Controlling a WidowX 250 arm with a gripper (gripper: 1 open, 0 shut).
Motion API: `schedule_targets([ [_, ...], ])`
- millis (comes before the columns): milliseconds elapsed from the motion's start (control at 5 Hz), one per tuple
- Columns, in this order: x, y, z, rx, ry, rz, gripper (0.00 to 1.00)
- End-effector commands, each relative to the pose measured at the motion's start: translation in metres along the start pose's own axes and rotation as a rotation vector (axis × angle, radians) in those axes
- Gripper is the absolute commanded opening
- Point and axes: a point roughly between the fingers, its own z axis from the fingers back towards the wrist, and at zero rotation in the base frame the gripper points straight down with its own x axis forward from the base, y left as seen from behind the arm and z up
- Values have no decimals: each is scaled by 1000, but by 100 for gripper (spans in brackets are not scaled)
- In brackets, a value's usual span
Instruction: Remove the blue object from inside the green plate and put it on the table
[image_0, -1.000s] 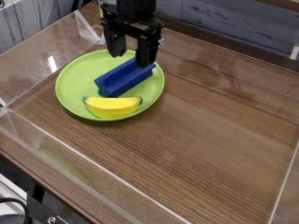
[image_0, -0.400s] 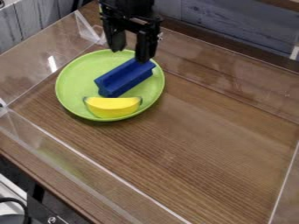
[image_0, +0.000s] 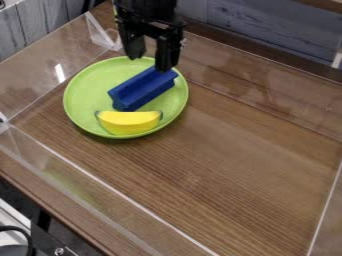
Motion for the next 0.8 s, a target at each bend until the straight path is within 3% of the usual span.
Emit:
schedule_targets([
  [0, 2, 4, 12, 17, -53, 6, 100],
  [600, -2, 10, -4, 7, -48, 16, 100],
])
